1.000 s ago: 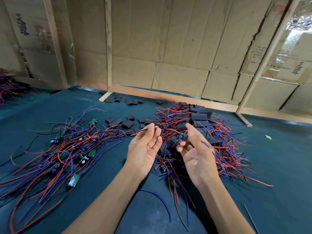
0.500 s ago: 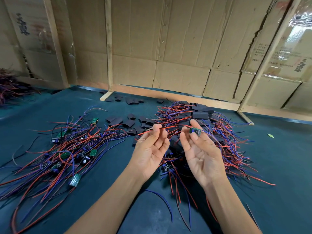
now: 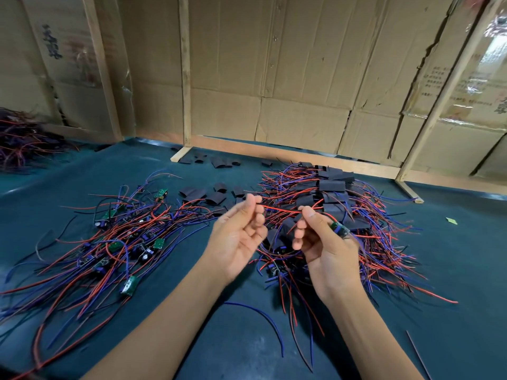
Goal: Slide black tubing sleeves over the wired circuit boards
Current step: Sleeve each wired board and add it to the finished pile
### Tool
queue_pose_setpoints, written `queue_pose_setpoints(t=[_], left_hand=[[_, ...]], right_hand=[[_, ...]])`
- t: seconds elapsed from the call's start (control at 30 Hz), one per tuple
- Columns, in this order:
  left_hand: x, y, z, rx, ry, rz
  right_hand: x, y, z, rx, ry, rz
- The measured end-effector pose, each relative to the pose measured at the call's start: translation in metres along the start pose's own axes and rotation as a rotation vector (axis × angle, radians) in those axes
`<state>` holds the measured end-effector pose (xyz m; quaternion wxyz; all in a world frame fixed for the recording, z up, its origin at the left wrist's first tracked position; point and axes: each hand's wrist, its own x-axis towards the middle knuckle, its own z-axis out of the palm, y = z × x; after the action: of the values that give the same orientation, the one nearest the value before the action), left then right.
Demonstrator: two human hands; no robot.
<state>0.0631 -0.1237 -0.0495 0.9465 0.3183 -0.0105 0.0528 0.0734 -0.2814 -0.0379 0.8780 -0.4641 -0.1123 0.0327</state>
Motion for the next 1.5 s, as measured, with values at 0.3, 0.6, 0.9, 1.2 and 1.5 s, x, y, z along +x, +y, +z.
queue_pose_setpoints(t=[0.3, 0.6, 0.9, 1.2, 1.5], left_hand=[[0.061, 0.043, -0.054, 1.504, 0.258, 0.363], [0.066, 0.045, -0.082, 1.944, -0.271, 0.346], [0.050, 0.049, -0.074, 1.954, -0.014, 0.782], [0.019, 0.029, -0.032, 1.514, -0.330, 0.454], [0.019, 0.011, -0.018, 1.623, -0.575, 0.360]], right_hand=[[0.002, 0.003, 0.002, -0.048, 0.182, -0.122], [0.006, 0.003, -0.003, -0.074, 0.253, -0.114], [0.005, -0.004, -0.003, 0.107, 0.237, -0.020], [0.008, -0.003, -0.003, 0.146, 0.276, -0.064], [0.009, -0.005, -0.005, -0.182, 0.424, -0.325]])
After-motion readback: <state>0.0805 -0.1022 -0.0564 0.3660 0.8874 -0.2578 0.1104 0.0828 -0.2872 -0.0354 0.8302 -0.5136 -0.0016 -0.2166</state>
